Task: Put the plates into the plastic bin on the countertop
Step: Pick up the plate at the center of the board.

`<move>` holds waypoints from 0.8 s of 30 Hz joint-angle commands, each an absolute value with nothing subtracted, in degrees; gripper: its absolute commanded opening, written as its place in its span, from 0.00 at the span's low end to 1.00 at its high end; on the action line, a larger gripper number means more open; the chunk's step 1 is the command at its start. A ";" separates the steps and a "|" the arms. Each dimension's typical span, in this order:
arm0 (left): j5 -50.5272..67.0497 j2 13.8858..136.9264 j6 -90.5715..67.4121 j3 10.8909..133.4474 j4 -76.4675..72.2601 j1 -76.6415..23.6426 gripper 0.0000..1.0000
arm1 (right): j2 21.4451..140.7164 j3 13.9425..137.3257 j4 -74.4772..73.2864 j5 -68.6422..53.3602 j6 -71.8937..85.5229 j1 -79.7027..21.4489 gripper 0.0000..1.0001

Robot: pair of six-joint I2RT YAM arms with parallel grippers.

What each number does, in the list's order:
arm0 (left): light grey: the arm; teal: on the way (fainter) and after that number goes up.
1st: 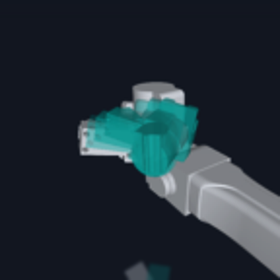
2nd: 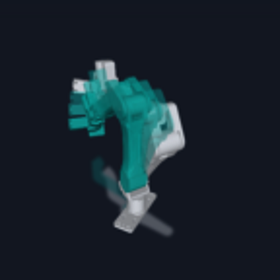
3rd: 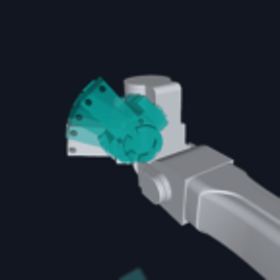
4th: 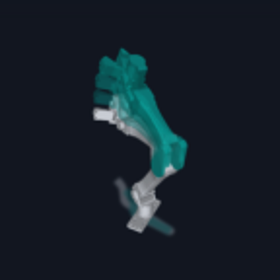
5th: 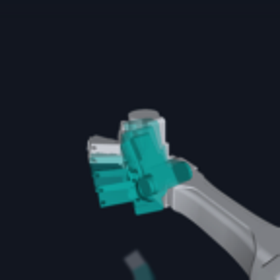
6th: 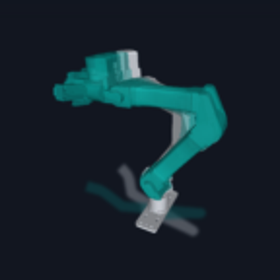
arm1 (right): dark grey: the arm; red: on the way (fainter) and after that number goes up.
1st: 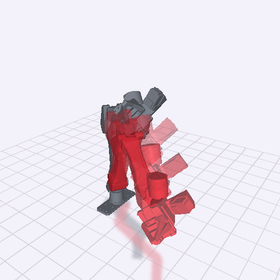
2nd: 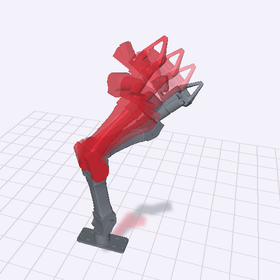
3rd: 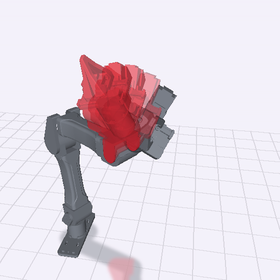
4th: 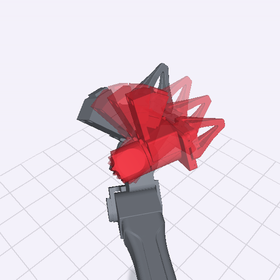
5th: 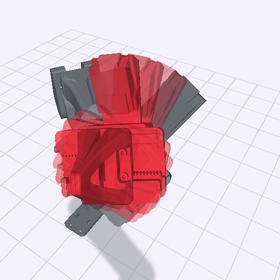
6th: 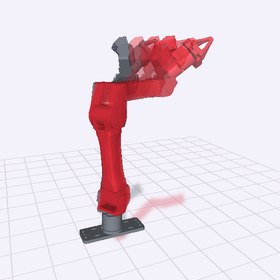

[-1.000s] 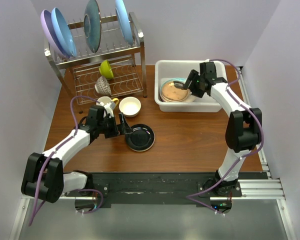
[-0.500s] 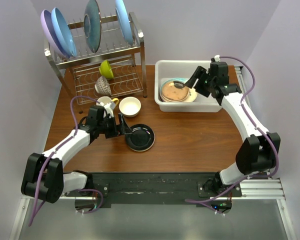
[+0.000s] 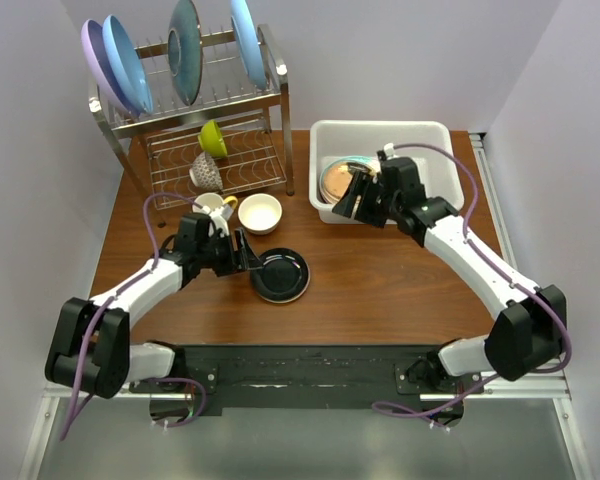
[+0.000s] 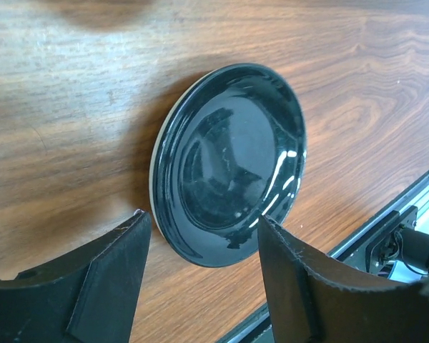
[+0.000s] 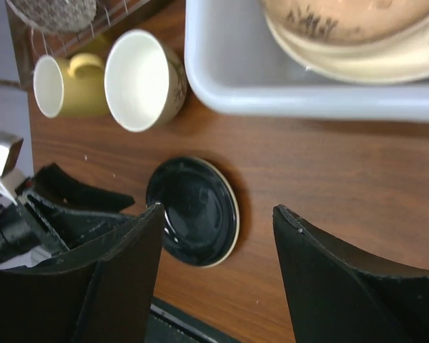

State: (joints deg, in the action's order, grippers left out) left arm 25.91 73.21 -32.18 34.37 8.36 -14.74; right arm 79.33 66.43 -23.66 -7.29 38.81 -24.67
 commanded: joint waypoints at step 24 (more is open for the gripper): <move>30.15 77.43 -35.60 30.32 -3.08 -15.82 0.48 | 79.01 47.02 -8.79 -7.82 47.90 -35.94 0.61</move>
State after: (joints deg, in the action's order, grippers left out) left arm 29.56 77.17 -35.11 31.05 -0.54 -15.49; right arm 78.15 47.53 -12.67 -7.27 46.39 -34.74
